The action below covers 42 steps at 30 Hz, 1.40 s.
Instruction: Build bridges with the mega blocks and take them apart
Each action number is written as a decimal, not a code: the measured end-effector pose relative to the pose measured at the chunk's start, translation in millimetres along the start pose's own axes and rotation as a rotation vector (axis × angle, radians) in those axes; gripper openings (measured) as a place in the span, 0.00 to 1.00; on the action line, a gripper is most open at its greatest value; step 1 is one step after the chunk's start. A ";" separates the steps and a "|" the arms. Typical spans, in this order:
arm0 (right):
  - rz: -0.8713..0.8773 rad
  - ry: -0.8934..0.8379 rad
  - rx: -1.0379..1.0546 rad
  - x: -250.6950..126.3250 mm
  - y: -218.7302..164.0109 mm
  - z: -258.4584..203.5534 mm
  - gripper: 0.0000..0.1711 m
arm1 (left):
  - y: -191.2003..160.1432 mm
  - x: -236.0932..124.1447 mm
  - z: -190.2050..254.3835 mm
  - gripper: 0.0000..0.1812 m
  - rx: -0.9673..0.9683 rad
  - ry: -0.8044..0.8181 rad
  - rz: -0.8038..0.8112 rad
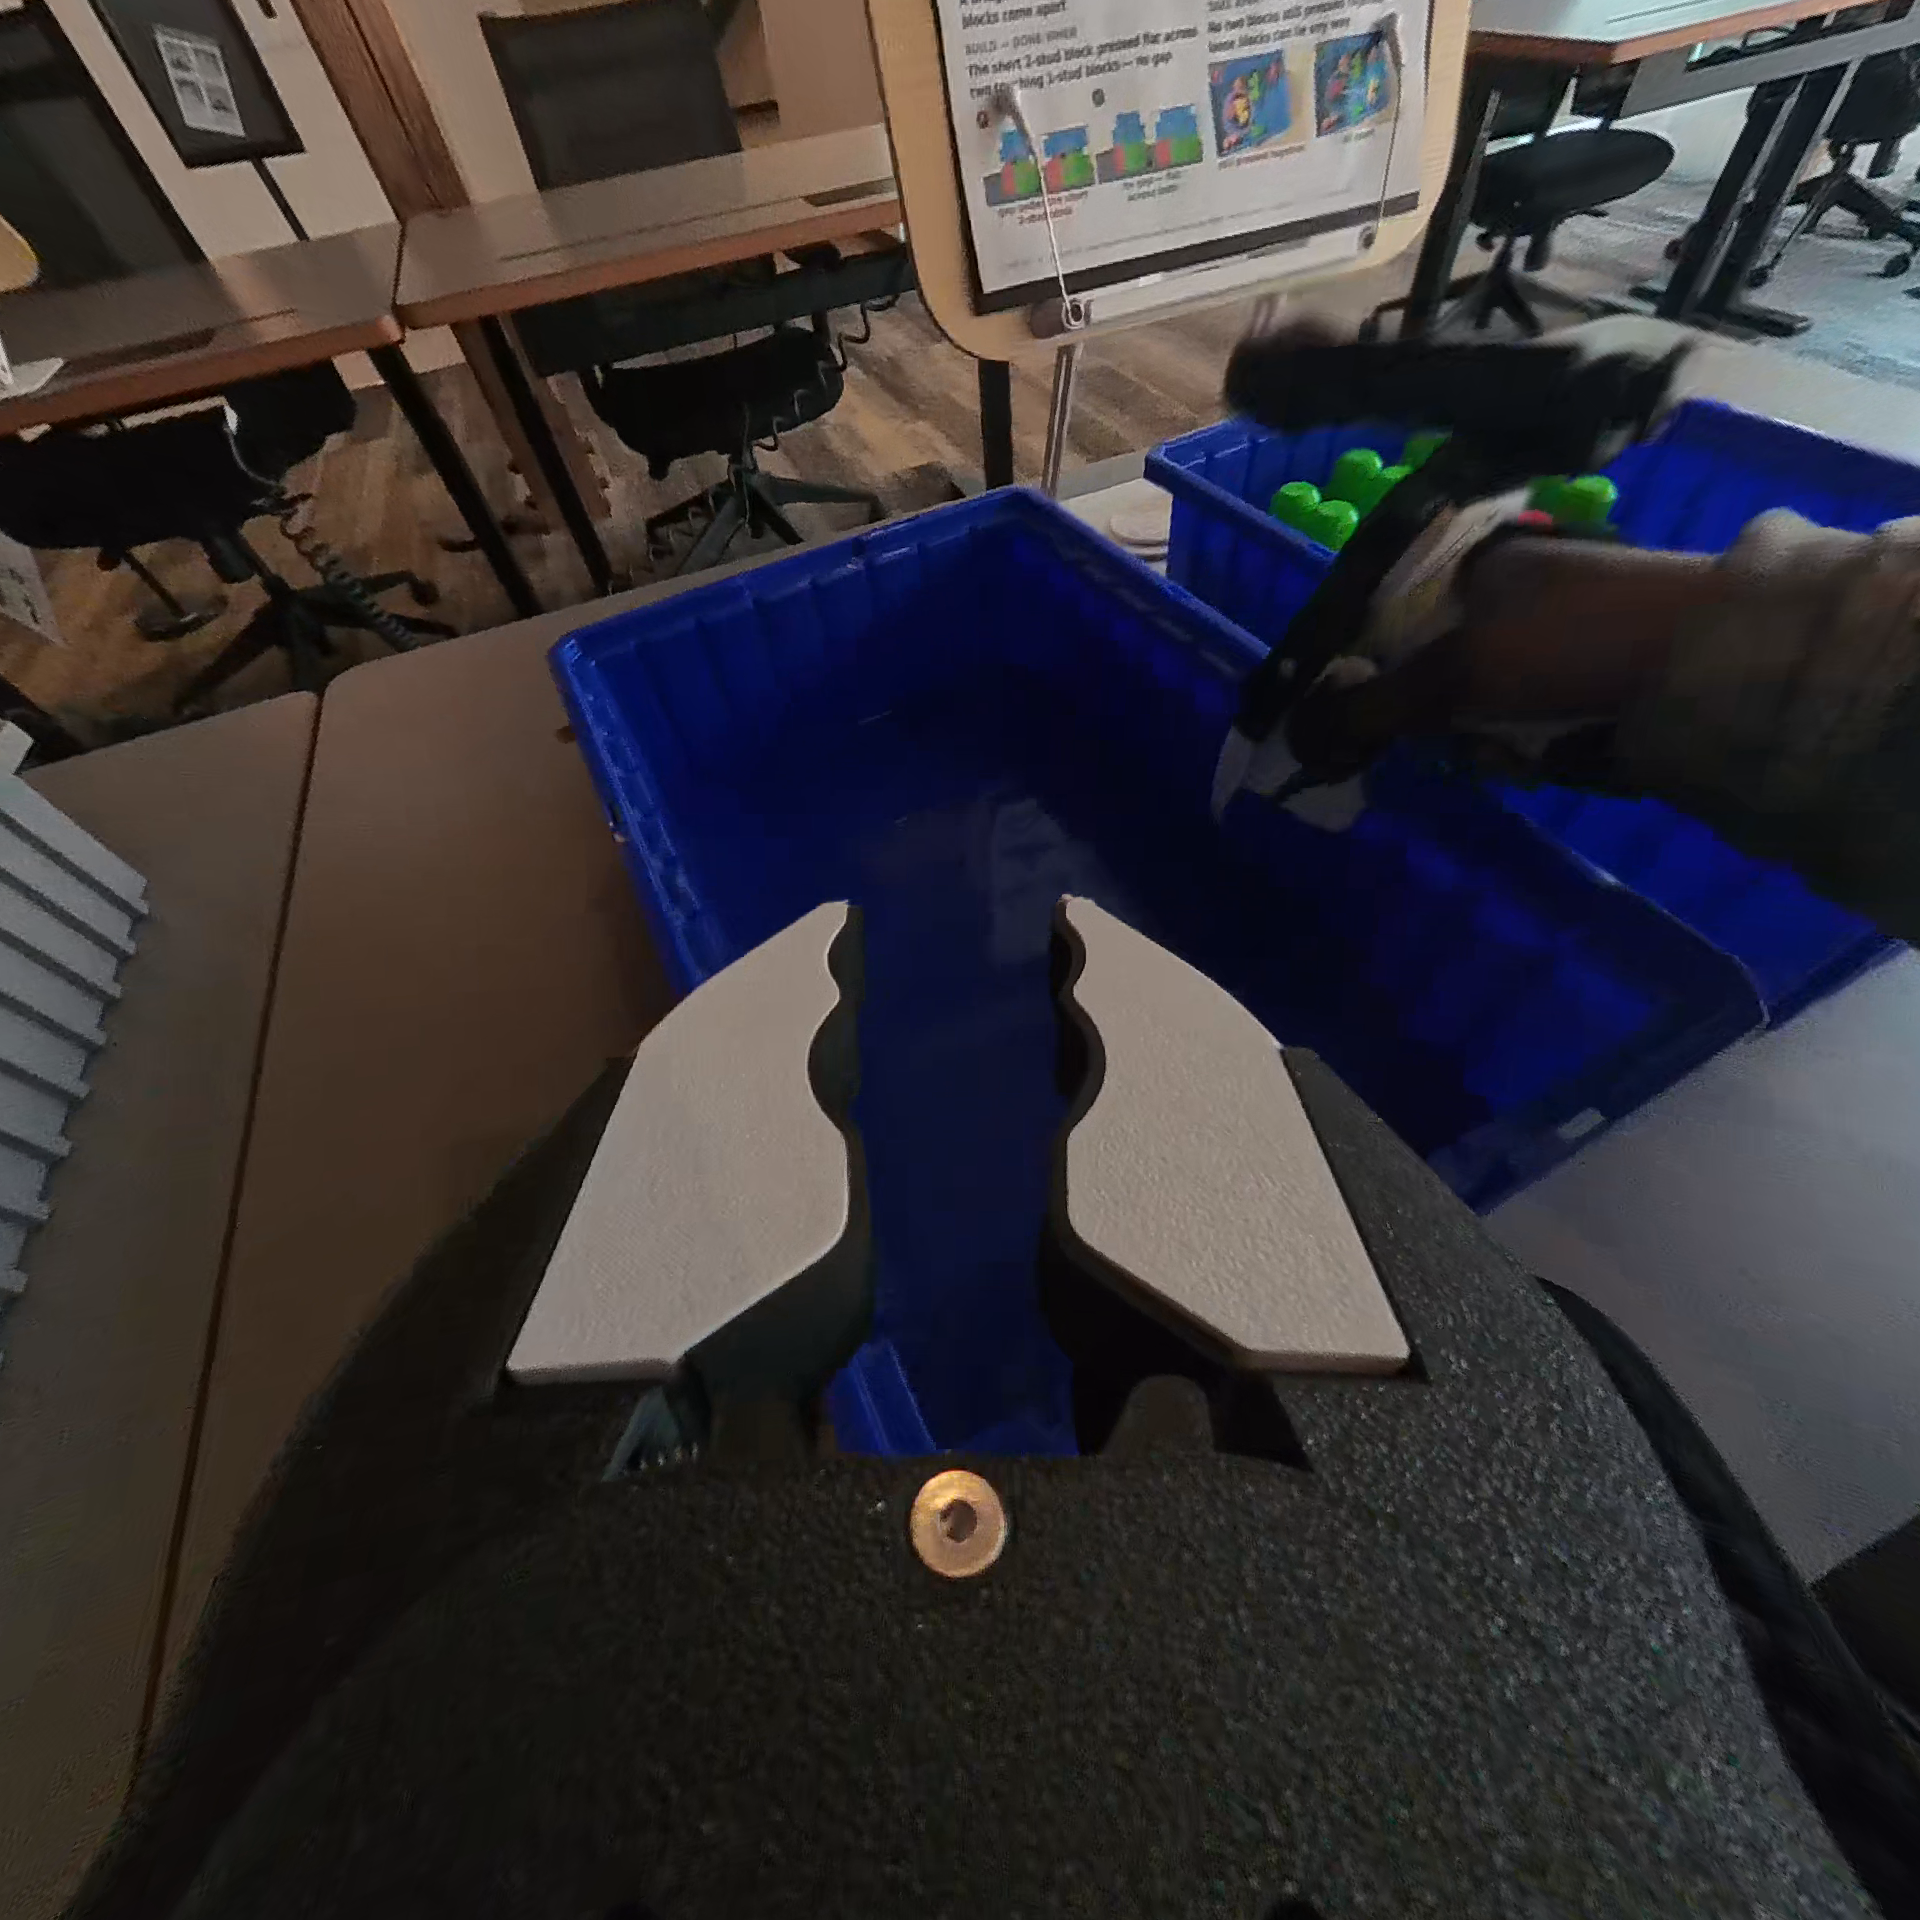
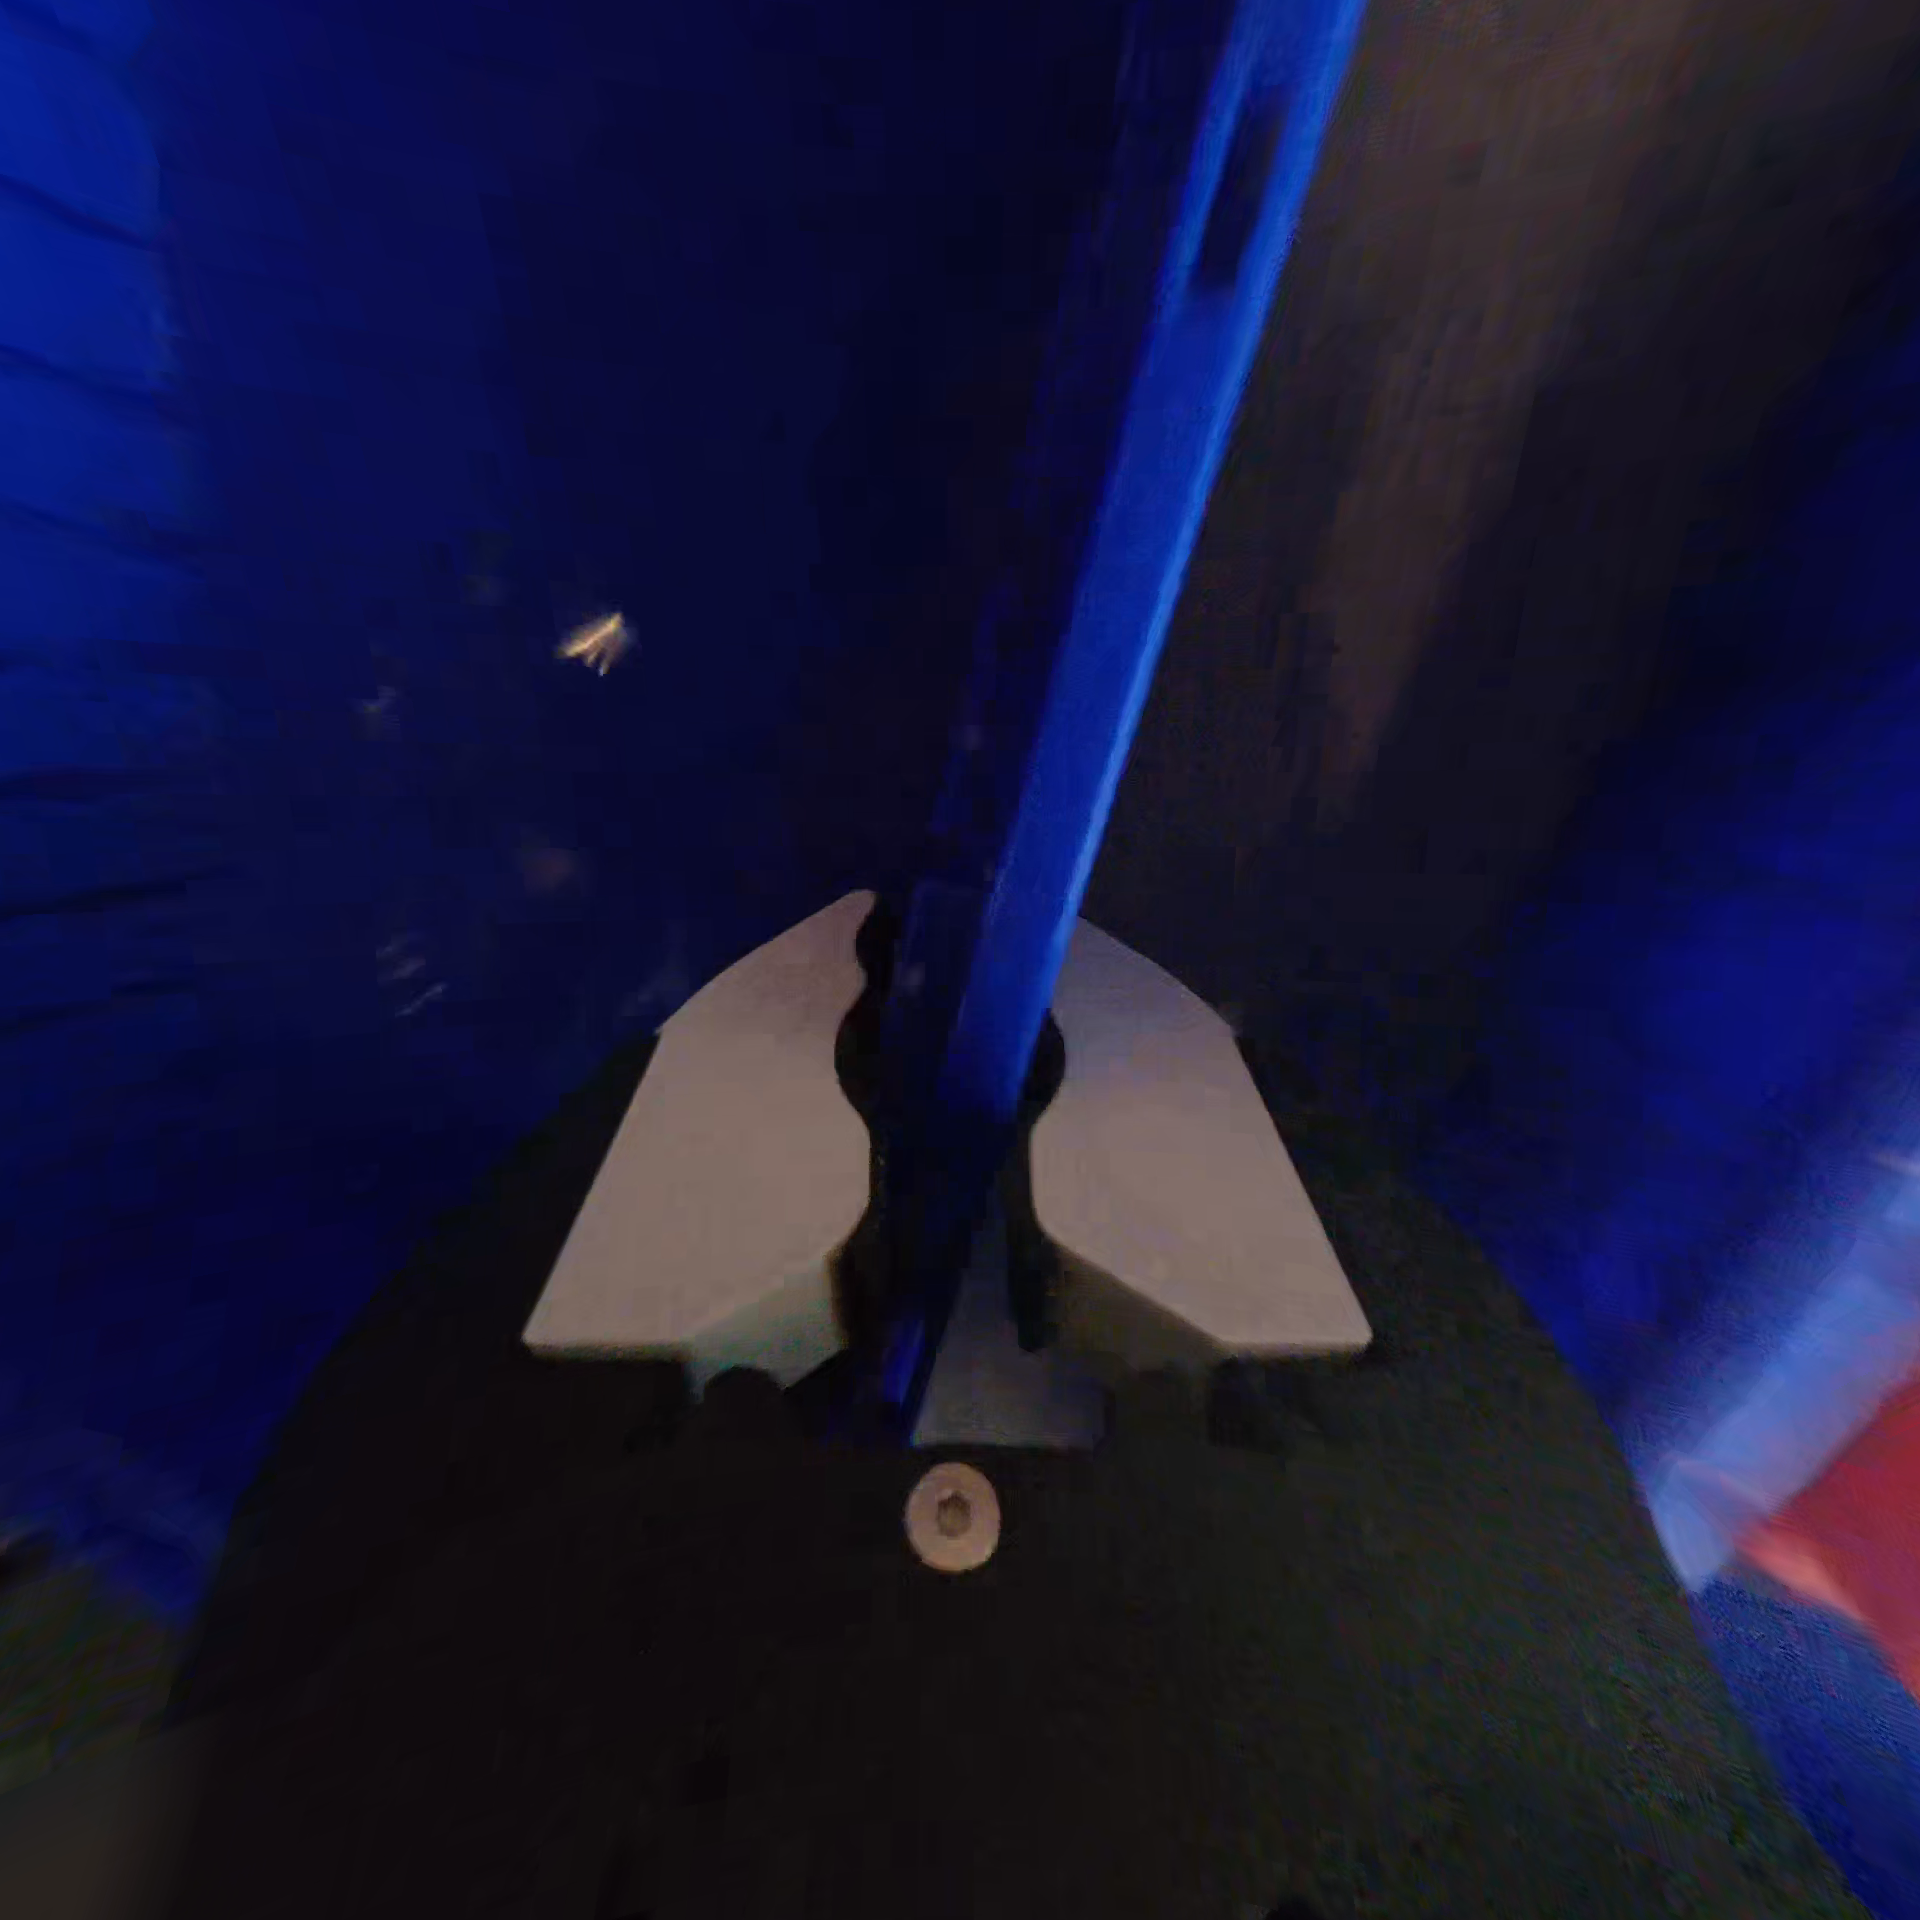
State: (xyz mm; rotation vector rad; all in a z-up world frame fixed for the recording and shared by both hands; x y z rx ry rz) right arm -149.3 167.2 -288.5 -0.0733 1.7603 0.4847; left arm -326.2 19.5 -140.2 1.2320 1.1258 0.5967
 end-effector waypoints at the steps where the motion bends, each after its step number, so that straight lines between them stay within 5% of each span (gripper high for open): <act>1: -0.073 0.108 0.031 9.5 -7.2 -6.3 0.22 | 1.6 -1.3 1.8 0.18 0.006 -0.004 0.007; 15: -0.072 0.003 -0.195 -8.8 14.7 4.8 0.13 | 11.9 -35.3 -14.6 0.18 0.040 0.080 0.122; 24: -0.012 0.195 -0.266 -38.8 16.7 -3.0 0.12 | 8.9 -50.9 -36.2 0.18 0.024 0.171 0.150; 32: 0.065 0.292 -0.236 -120.1 22.8 26.4 0.12 | 3.8 -42.9 -34.6 0.18 0.024 0.167 0.107; 42: 0.139 0.217 -0.162 -246.6 -2.7 137.8 0.12 | 8.6 -13.5 1.2 0.18 0.116 0.104 0.039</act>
Point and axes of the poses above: each gripper's, where its closed fingertips meet, x out along the fingers, y out of its top, z = x × y across the jaws, the point moved 2 cm from there along -x, back along the fingers, and after that the axes turned 6 degrees about -y, right-handed, at the moved point
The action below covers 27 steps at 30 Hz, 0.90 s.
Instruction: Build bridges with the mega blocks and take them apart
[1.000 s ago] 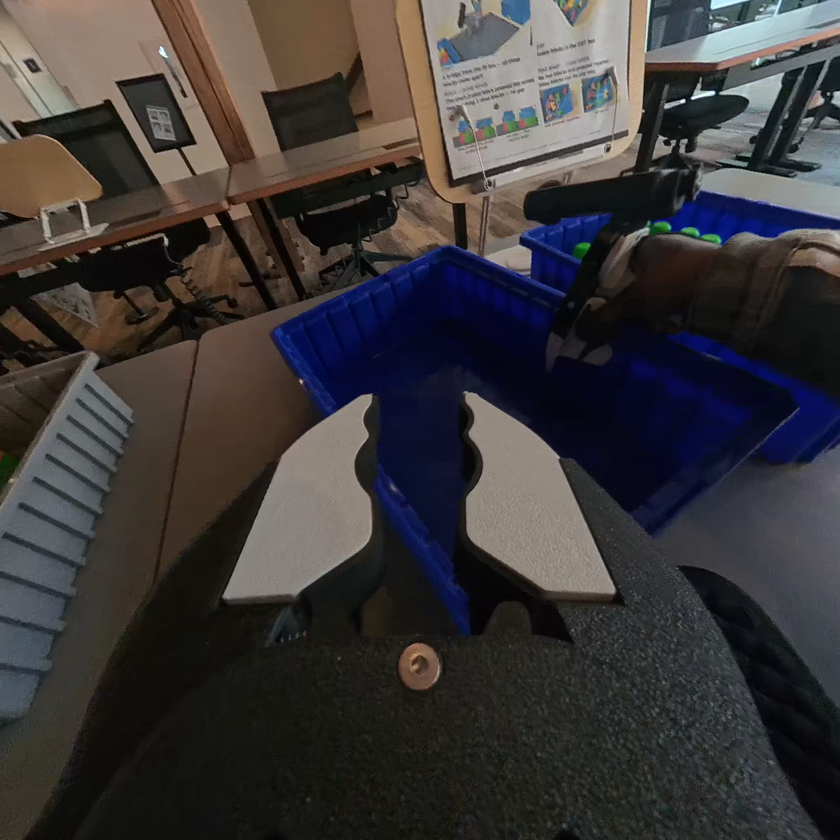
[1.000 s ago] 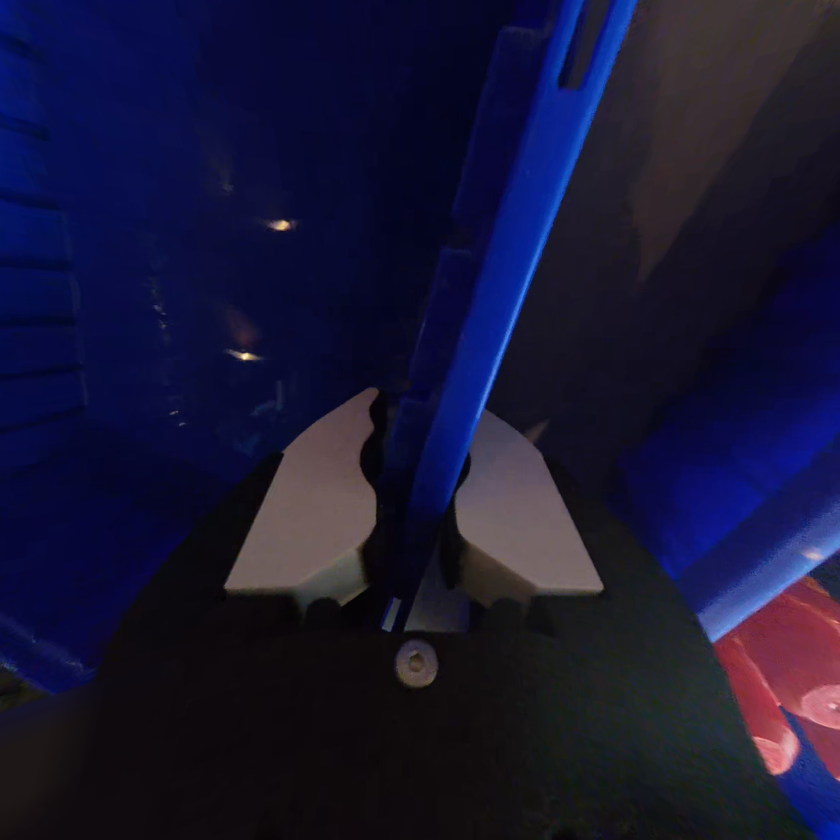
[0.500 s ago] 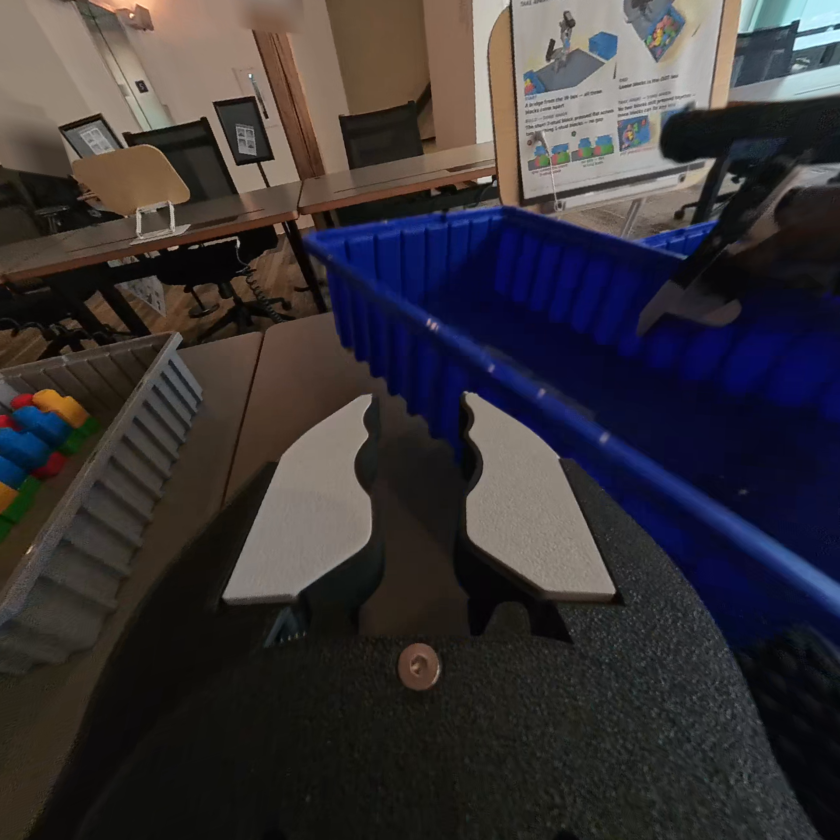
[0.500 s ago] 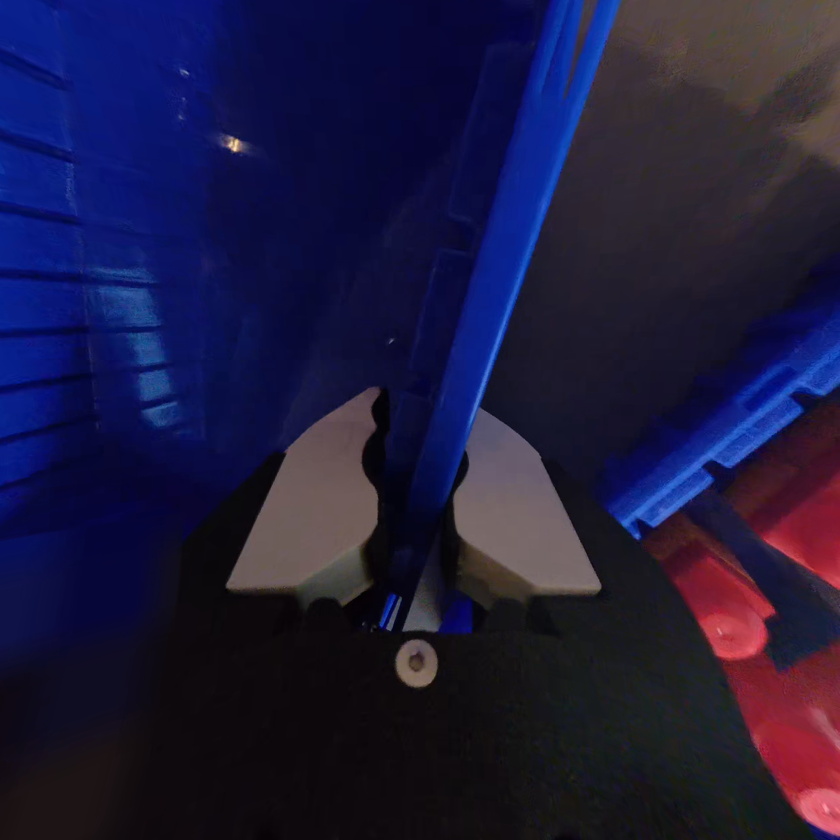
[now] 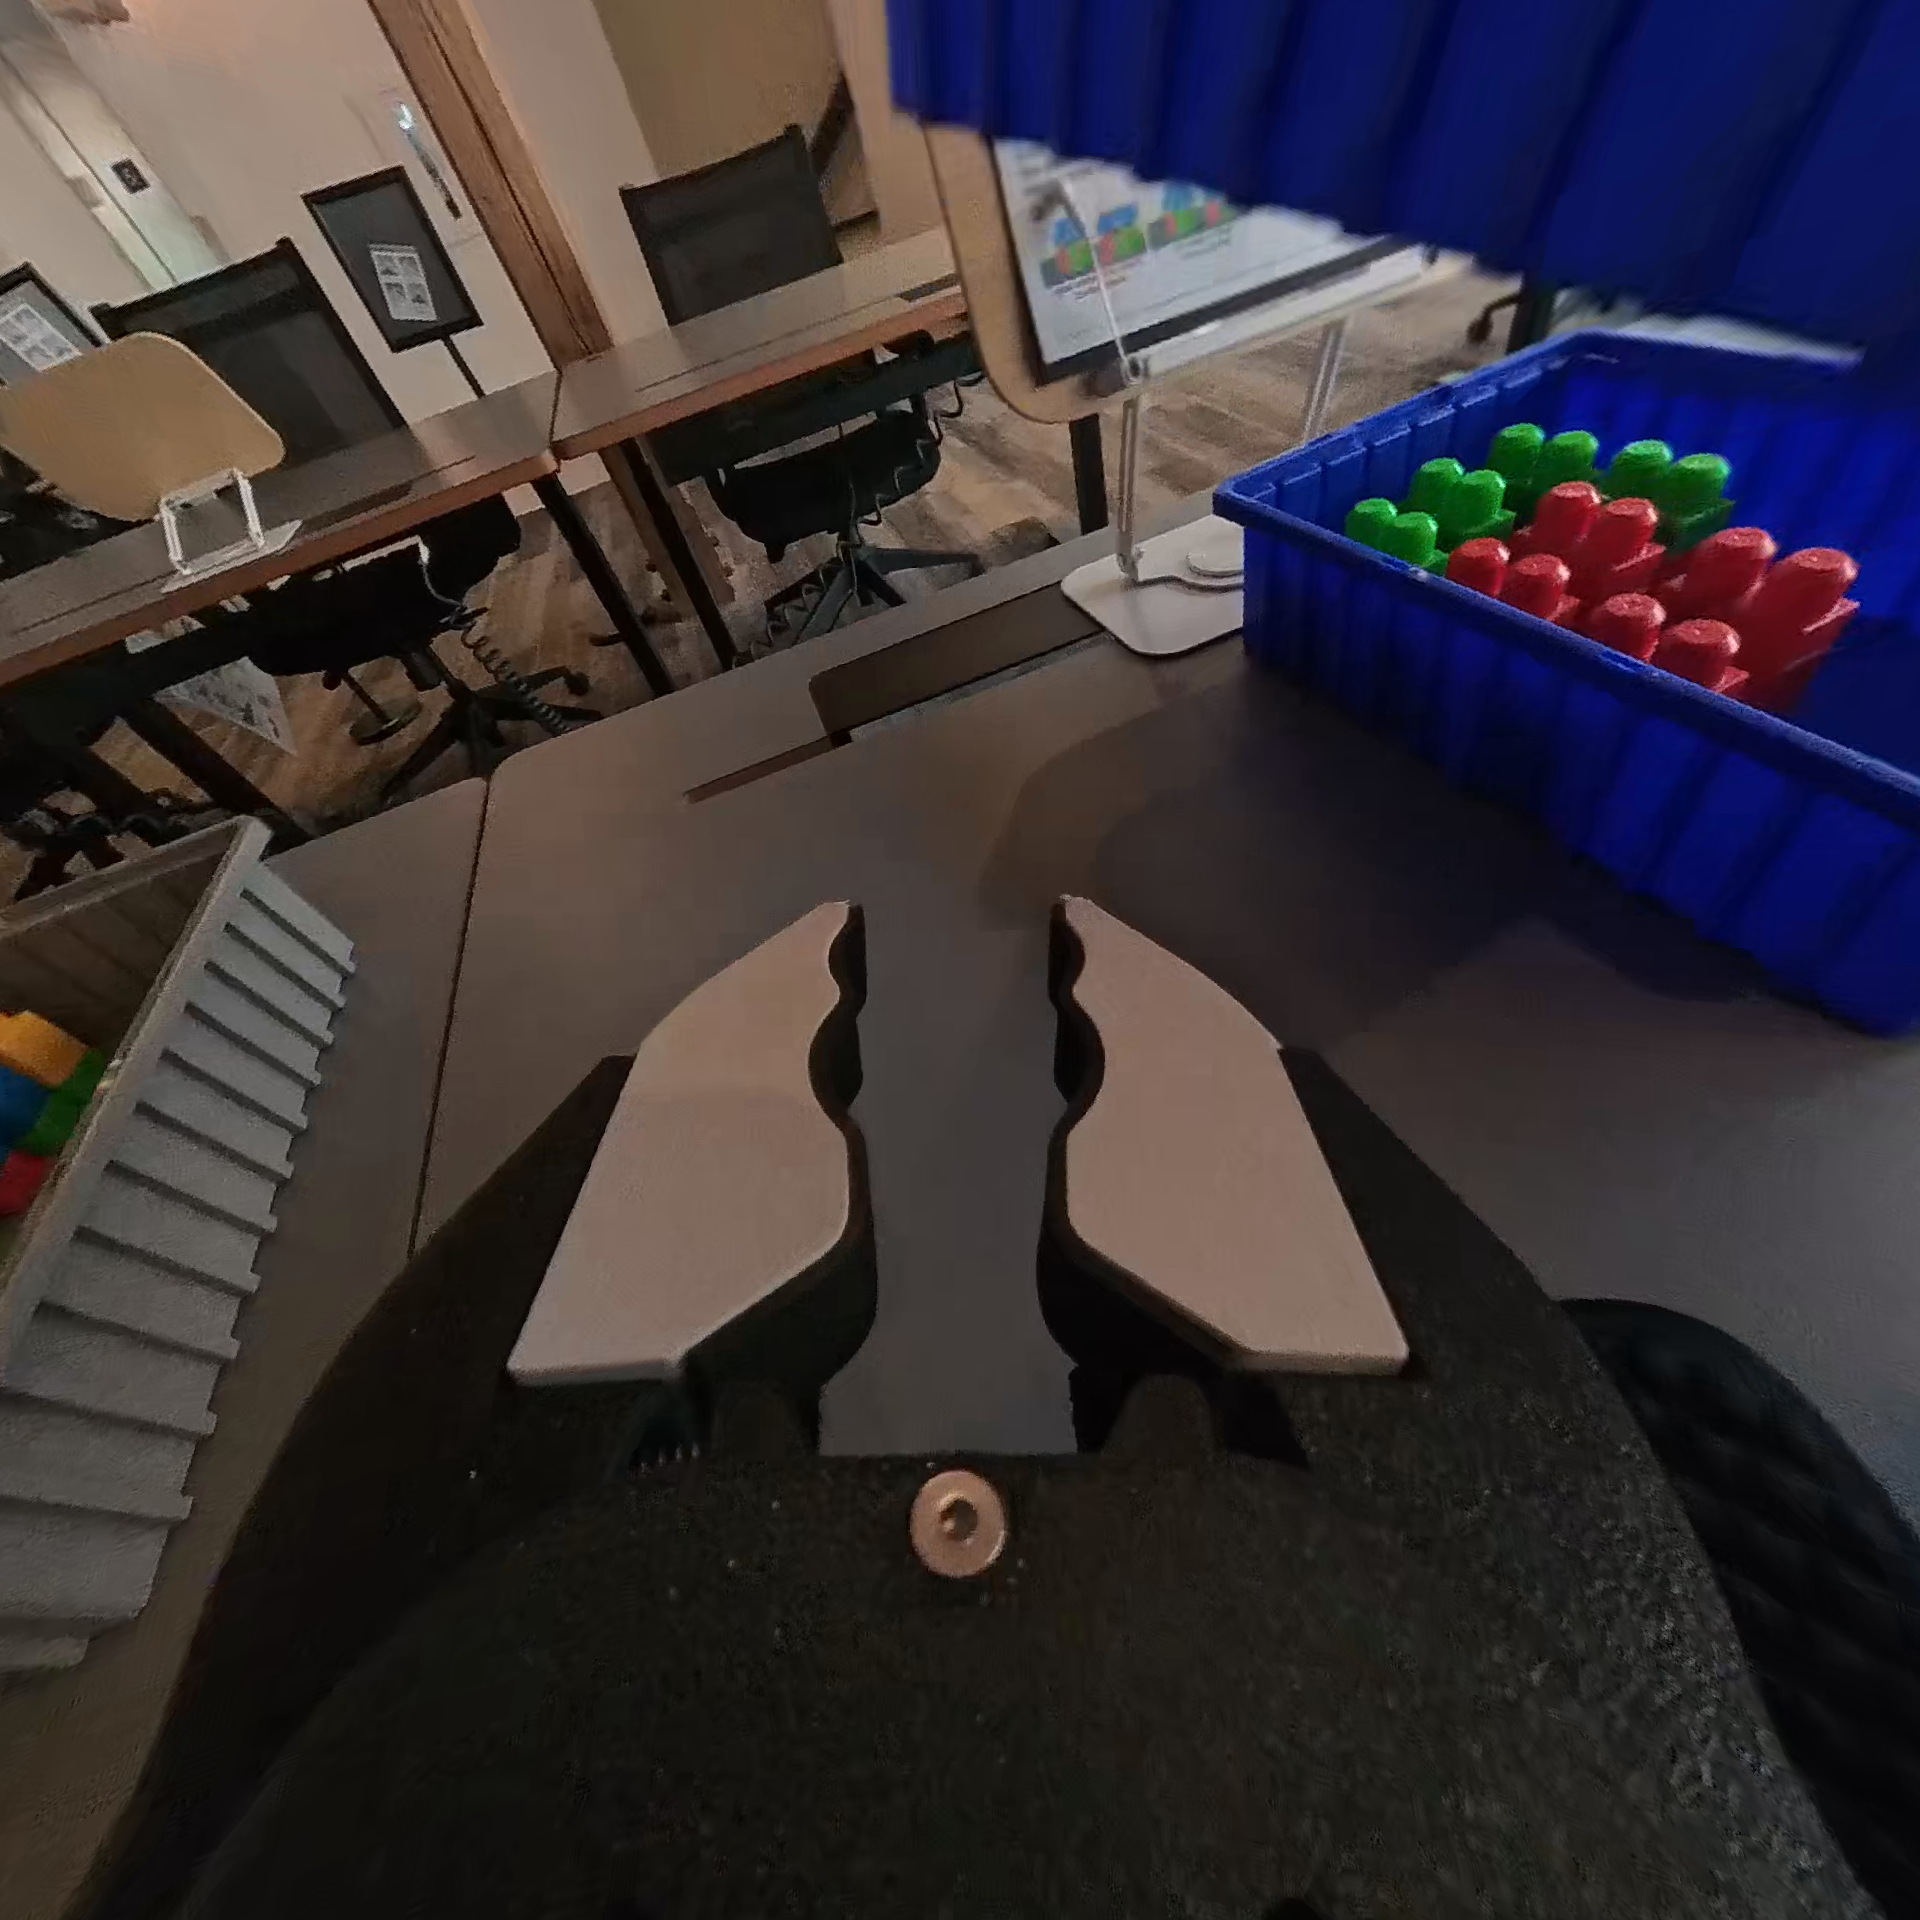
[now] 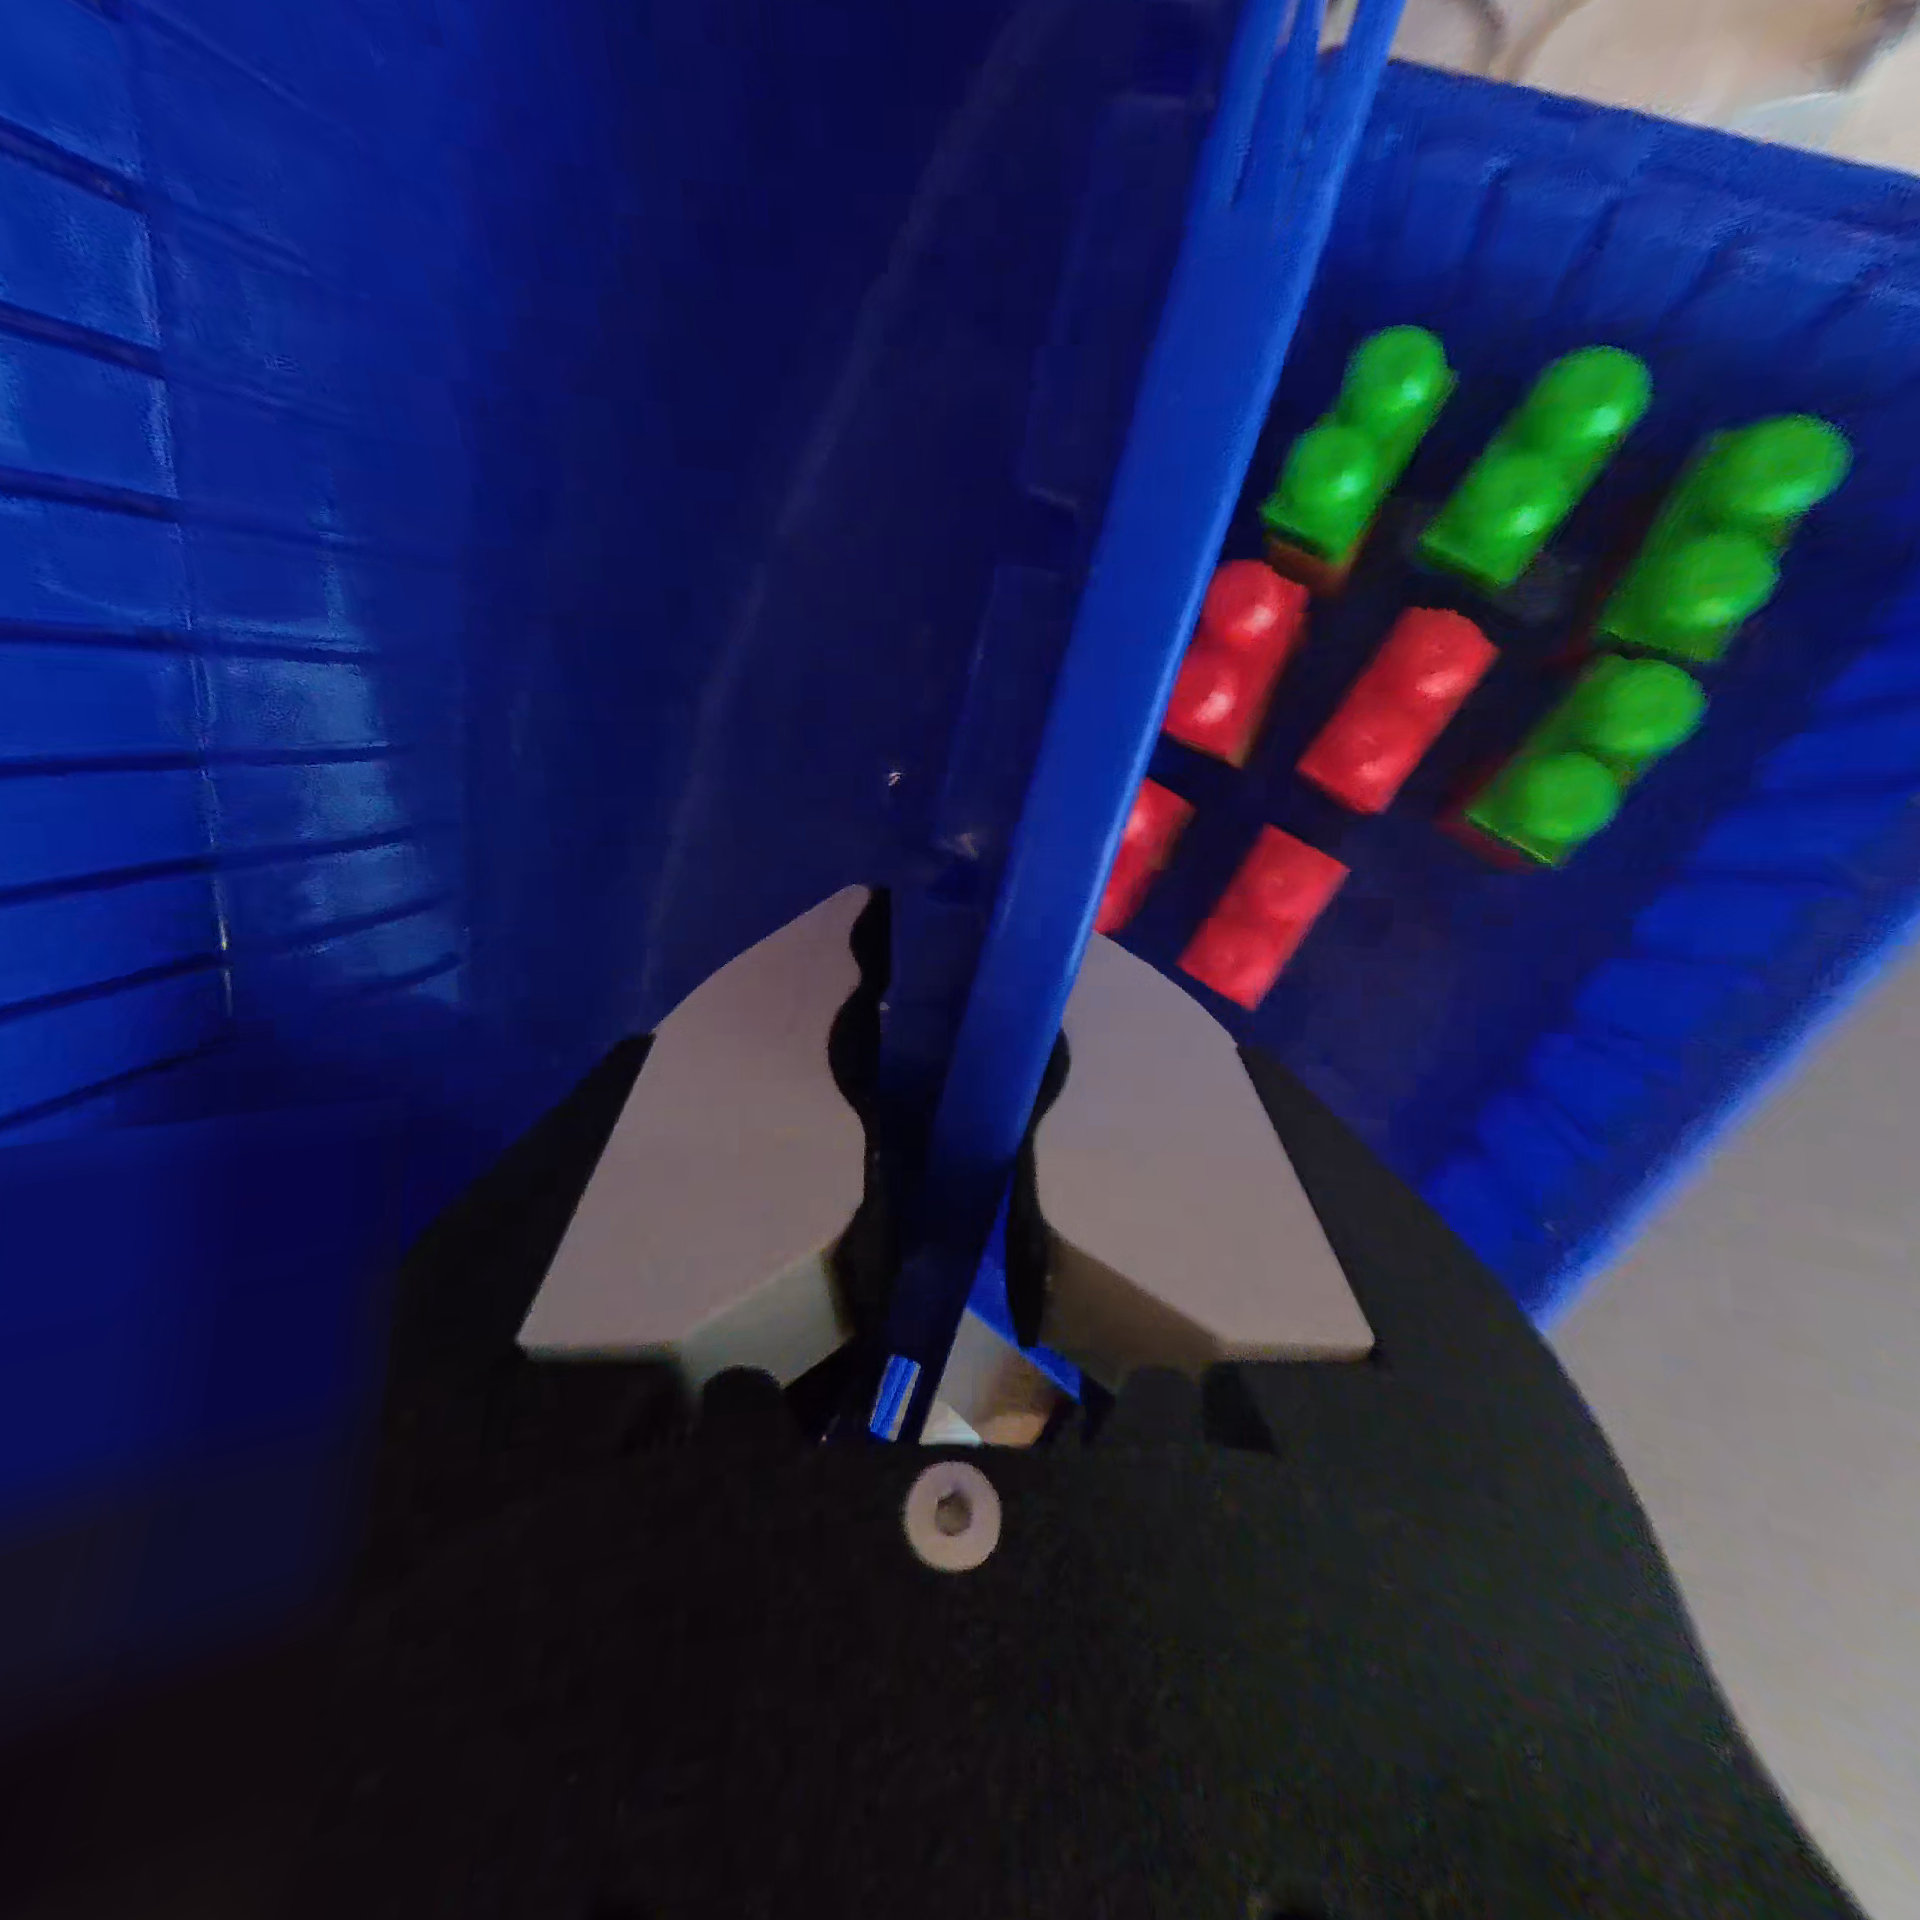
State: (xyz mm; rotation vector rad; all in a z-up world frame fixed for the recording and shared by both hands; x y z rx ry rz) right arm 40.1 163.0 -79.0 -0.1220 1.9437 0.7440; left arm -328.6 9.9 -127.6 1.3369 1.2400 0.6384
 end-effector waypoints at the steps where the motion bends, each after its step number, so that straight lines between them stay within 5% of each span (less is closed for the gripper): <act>1: 0.009 -0.015 0.006 -14.6 -6.2 12.1 0.12 | 1.2 1.8 4.0 0.18 0.010 -0.004 -0.002; 13: 0.023 -0.187 0.195 -134.3 -121.6 205.9 0.12 | 3.6 30.9 55.7 0.18 0.018 -0.106 -0.037; 27: -0.042 -0.227 0.278 -132.6 -224.0 368.8 0.12 | 13.4 86.8 108.4 0.20 -0.028 -0.131 -0.117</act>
Point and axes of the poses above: each gripper's, where its closed fingertips meet, x out along the fingers, y out of its top, z = x × y across the jaws, the point moved 2 cm from there along -x, back along the fingers, and after that the axes turned 6 degrees about -y, right-handed, at the moved point
